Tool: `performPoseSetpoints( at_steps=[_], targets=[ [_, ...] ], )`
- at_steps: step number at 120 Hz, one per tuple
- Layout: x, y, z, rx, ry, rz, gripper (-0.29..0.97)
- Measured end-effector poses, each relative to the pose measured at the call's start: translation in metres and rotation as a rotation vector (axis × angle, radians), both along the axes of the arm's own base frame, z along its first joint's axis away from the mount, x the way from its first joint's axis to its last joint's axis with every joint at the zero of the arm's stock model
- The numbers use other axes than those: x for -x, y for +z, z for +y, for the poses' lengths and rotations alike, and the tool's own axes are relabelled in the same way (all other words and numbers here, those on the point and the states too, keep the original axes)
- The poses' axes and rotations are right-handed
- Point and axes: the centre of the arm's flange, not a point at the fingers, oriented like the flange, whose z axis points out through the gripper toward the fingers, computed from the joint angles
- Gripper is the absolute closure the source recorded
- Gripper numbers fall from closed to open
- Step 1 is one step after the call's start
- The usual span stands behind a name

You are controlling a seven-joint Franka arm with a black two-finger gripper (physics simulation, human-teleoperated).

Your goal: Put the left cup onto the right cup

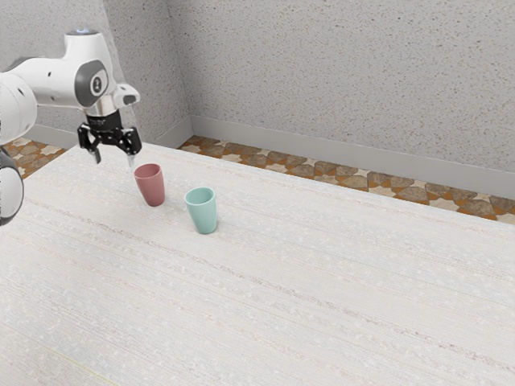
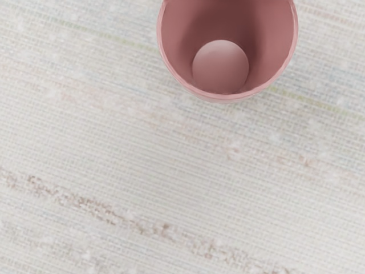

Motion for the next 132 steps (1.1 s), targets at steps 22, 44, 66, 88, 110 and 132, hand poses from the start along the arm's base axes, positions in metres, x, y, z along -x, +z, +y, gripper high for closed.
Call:
performPoseSetpoints(
  at_steps=[22, 44, 66, 88, 110, 132],
  targets=[
    [-0.016, -0.018, 0.010, -0.002, 0.003, -0.054, 0.00],
    [-0.026, -0.032, 0.019, -0.011, 0.009, -0.102, 0.00],
    [-0.032, -0.039, 0.030, -0.014, 0.025, -0.151, 0.00],
    [-0.038, -0.046, 0.034, -0.003, 0.033, -0.183, 0.00],
    [-0.044, -0.065, 0.040, 0.006, 0.043, -0.195, 0.00],
    [-0.046, -0.078, 0.043, 0.018, 0.049, -0.206, 0.00]
  ],
)
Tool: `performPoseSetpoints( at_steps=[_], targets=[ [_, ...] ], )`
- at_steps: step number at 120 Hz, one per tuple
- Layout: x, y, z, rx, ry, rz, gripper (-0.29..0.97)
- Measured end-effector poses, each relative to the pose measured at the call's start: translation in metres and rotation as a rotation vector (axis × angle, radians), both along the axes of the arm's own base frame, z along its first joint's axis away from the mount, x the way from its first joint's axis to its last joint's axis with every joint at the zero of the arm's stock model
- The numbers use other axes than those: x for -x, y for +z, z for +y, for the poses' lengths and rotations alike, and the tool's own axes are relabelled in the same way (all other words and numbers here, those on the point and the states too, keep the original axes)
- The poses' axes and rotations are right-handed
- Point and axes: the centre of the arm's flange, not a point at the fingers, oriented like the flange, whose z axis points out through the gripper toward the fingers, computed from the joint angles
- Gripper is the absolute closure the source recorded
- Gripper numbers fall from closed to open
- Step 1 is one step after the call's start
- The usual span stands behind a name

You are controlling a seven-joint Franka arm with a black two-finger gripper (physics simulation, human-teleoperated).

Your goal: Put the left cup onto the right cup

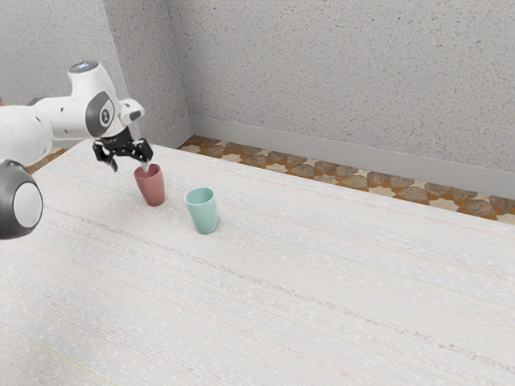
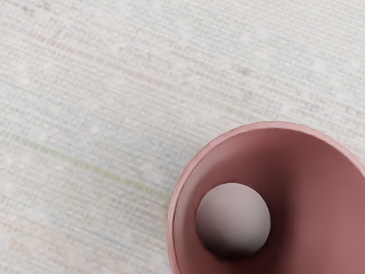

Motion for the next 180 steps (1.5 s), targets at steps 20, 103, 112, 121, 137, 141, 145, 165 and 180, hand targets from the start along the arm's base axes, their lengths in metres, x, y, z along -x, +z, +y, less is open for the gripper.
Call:
performPoseSetpoints(
  at_steps=[20, 103, 112, 121, 137, 141, 145, 165, 180],
  targets=[
    [0.001, -0.002, 0.004, -0.001, 0.006, -0.007, 0.00],
    [-0.002, -0.019, 0.009, 0.006, 0.010, -0.035, 0.00],
    [-0.002, -0.021, 0.011, 0.006, 0.012, -0.036, 0.00],
    [-0.002, -0.022, 0.011, 0.006, 0.011, -0.042, 0.00],
    [-0.003, -0.027, 0.012, 0.007, 0.012, -0.043, 0.00],
    [-0.002, -0.029, 0.012, 0.008, 0.013, -0.042, 0.00],
    [-0.002, -0.031, 0.014, 0.009, 0.014, -0.042, 0.00],
    [-0.002, -0.035, 0.015, 0.007, 0.015, -0.047, 0.00],
    [-0.002, -0.036, 0.016, 0.004, 0.016, -0.051, 0.00]
  ],
)
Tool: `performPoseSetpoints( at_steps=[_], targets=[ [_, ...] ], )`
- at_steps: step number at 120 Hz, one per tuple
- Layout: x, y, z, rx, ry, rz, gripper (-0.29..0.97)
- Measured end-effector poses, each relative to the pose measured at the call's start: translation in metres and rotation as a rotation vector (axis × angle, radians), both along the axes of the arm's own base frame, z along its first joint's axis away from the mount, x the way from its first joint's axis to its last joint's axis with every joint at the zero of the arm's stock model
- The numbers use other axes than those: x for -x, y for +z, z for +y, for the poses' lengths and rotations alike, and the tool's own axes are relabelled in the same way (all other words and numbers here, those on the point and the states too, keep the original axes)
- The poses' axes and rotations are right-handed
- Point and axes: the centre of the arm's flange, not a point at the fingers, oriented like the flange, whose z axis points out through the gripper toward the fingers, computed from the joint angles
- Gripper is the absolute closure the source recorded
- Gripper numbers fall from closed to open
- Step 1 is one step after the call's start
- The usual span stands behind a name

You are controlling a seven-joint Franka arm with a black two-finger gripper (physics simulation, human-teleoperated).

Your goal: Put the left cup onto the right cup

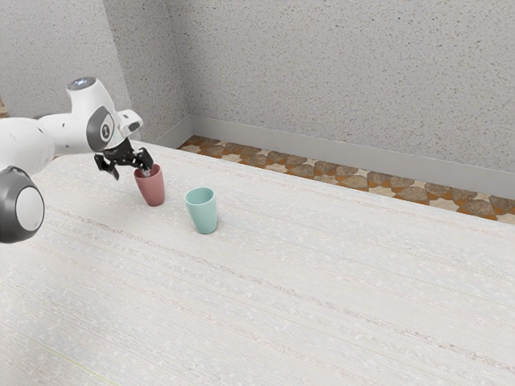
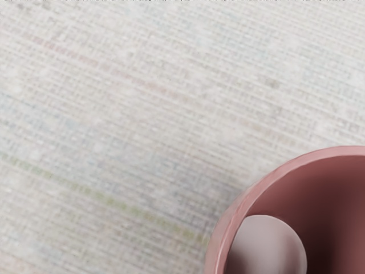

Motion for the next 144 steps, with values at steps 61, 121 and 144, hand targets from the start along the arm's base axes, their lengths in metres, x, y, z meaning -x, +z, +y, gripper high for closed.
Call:
performPoseSetpoints(
  at_steps=[61, 121, 144],
  targets=[
    [-0.004, -0.001, -0.009, 0.015, -0.006, -0.010, 0.54],
    [-0.006, -0.001, -0.015, 0.048, 0.011, -0.022, 0.77],
    [-0.007, 0.004, -0.015, 0.041, 0.016, -0.027, 0.78]
  ],
)
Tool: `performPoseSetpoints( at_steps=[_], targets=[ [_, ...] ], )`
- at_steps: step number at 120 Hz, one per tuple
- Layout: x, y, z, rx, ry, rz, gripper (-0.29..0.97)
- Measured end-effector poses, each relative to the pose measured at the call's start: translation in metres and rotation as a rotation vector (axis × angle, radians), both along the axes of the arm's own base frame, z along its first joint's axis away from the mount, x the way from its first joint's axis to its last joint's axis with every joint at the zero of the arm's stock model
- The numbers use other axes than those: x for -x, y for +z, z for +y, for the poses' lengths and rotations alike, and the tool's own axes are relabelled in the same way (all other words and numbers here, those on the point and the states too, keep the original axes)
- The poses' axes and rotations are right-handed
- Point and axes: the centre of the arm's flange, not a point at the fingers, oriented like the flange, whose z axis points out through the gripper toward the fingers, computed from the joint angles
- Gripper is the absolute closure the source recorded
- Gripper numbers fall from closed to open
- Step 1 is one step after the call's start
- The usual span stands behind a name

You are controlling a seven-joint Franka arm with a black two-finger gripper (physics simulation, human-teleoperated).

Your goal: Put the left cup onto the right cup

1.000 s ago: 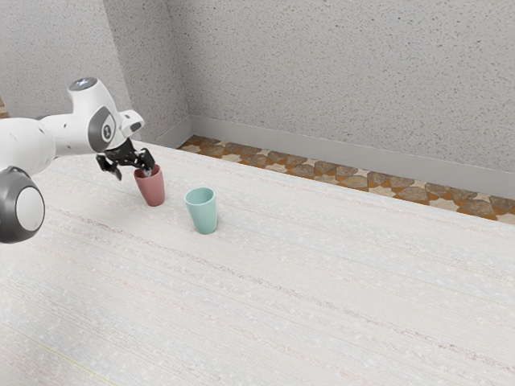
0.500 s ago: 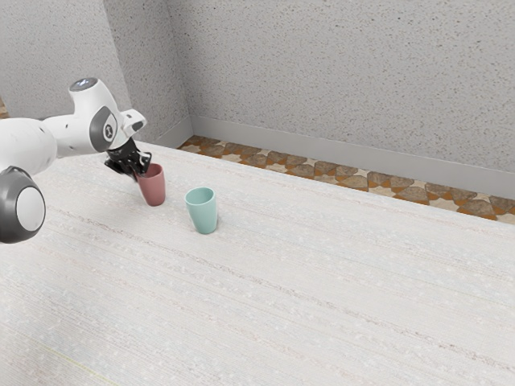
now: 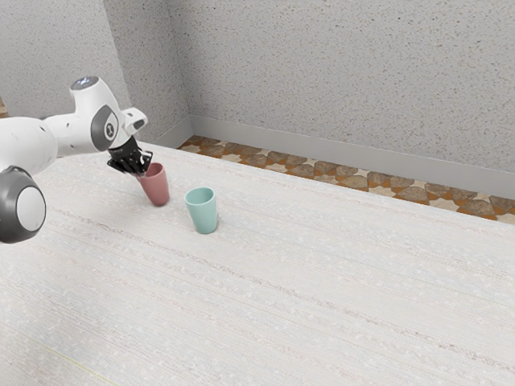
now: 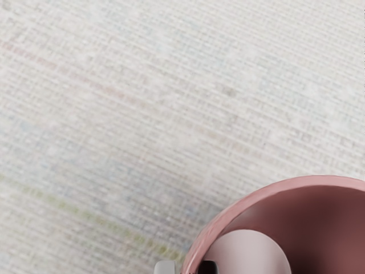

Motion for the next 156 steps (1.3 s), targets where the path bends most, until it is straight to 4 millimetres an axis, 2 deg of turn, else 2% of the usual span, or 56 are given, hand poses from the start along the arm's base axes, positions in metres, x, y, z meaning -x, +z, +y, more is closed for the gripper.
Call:
performPoseSetpoints(
  at_steps=[16, 28, 44, 54, 69, 80, 93, 128, 141, 156],
  targets=[
    [0.000, 0.007, -0.002, -0.005, 0.002, -0.003, 0.78],
    [-0.003, 0.019, -0.009, -0.014, -0.005, -0.009, 0.79],
    [-0.001, 0.048, -0.017, -0.022, -0.012, -0.012, 0.79],
    [0.002, 0.072, -0.023, -0.023, -0.015, -0.006, 0.79],
    [0.005, 0.094, -0.037, -0.021, -0.025, 0.030, 0.79],
    [0.008, 0.103, -0.047, -0.010, -0.027, 0.067, 0.79],
    [0.012, 0.126, -0.064, -0.001, -0.029, 0.095, 0.79],
    [0.010, 0.128, -0.105, 0.018, -0.029, 0.172, 0.79],
    [0.005, 0.141, -0.121, 0.001, -0.033, 0.160, 0.79],
    [0.002, 0.145, -0.130, -0.012, -0.025, 0.157, 0.79]
  ],
)
